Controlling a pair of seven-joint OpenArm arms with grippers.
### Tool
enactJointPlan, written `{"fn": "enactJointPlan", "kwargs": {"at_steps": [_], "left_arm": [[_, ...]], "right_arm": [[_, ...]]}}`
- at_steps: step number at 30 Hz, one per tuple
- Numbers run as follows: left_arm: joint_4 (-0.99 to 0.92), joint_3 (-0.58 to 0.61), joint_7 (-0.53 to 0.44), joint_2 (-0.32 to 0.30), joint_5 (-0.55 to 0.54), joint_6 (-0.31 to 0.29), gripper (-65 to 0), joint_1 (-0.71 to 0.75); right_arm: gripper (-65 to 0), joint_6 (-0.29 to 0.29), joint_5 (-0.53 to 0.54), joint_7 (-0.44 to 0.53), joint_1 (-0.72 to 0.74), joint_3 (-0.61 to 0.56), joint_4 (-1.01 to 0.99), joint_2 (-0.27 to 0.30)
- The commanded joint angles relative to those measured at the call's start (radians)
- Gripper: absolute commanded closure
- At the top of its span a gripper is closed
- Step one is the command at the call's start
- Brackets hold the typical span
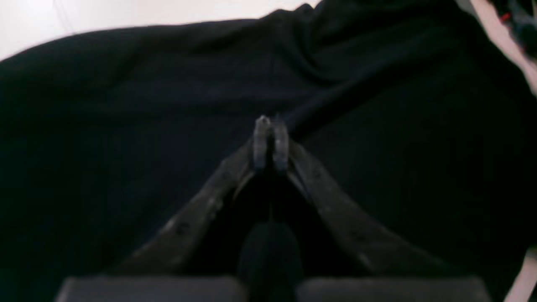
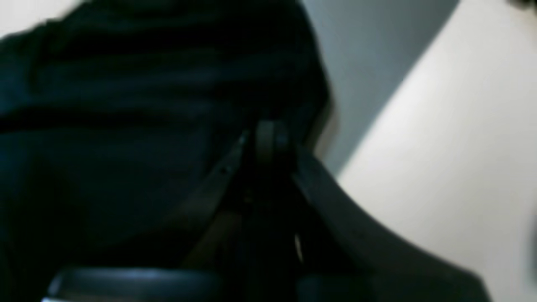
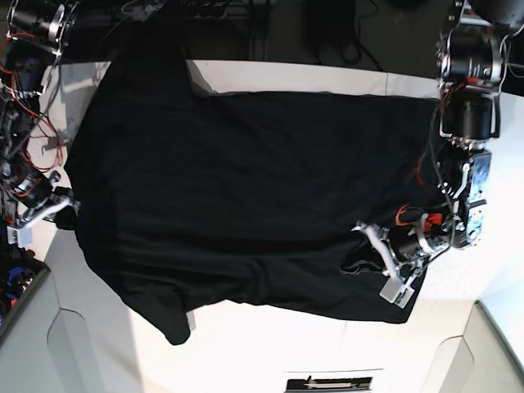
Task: Layout the t-shirt on the table in an organized manner, then fold the t-shirt properly
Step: 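Smooth the shirt's edge with the left gripper and release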
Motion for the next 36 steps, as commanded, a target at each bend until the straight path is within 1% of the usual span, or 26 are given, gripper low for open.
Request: {"fn": "enactJointPlan", "kwargs": {"at_steps": [1, 4, 8, 11, 12, 14, 16, 18, 20, 22, 25, 28, 31, 33, 36], "left_arm": [[0.047, -0.005, 0.003, -0.032, -0.021, -0.009, -1.6, 0.009], [0.112, -0.006, 0.007, -0.081, -0.036, -0.009, -1.6, 0.101], [0.129, -0.011, 0.008, -0.113, -0.034, -0.009, -1.6, 0.211], [0.129, -0.06, 0.007, -0.121, -0.036, -0.009, -1.6, 0.296], [0.129, -0.091, 0.002, -0.12, -0.041, -0.009, -1.6, 0.324], [0.129, -0.154, -0.019, -0.119, -0.063, -0.009, -1.6, 0.374], [0.129, -0.199, -0.024, -0.115, -0.077, -0.009, -1.6, 0.407], [0.129, -0.214, -0.023, -0.107, -0.074, -0.009, -1.6, 0.422], [0.128, -0.214, -0.024, -0.093, -0.074, -0.009, -1.6, 0.424], [0.128, -0.214, -0.03, -0.066, -0.076, -0.009, -1.6, 0.423], [0.128, -0.214, -0.043, -0.017, -0.069, -0.009, -1.6, 0.408], [0.127, -0.214, -0.044, 0.036, -0.031, -0.009, -1.6, 0.372], [0.124, -0.214, -0.046, 0.079, 0.006, -0.009, -1.6, 0.333], [0.113, -0.214, -0.046, 0.094, 0.015, -0.009, -1.6, 0.307], [0.077, -0.214, -0.046, 0.095, 0.032, -0.009, -1.6, 0.271]], "right_arm": [[0.0, 0.014, 0.048, -0.012, -0.008, 0.01, 0.06, 0.016], [0.0, 0.015, 0.097, -0.061, -0.082, 0.01, 0.159, 0.015], [0.0, 0.016, 0.1, -0.048, -0.171, 0.008, 0.175, 0.009], [0.0, 0.017, 0.095, -0.015, -0.239, 0.008, 0.167, -0.013], [0.0, 0.017, 0.08, 0.006, -0.256, 0.008, 0.161, -0.023], [0.0, 0.017, 0.006, 0.069, -0.275, 0.008, 0.138, -0.04], [0.0, 0.017, -0.061, 0.136, -0.278, 0.008, 0.101, -0.042], [0.0, 0.016, -0.101, 0.2, -0.274, 0.008, 0.061, -0.035], [0.0, 0.014, -0.135, 0.23, -0.262, 0.008, 0.02, -0.03], [0.0, 0.014, -0.161, 0.232, -0.245, 0.008, -0.015, -0.028], [0.0, 0.014, -0.171, 0.232, -0.223, 0.008, -0.048, -0.028], [0.0, 0.013, -0.211, 0.233, -0.193, 0.008, -0.059, -0.025], [0.0, 0.013, -0.226, 0.244, -0.173, 0.008, -0.06, -0.003], [0.0, 0.006, -0.226, 0.251, -0.161, 0.008, -0.061, 0.018], [0.0, 0.005, -0.227, 0.251, -0.141, 0.008, -0.061, 0.043]]}}
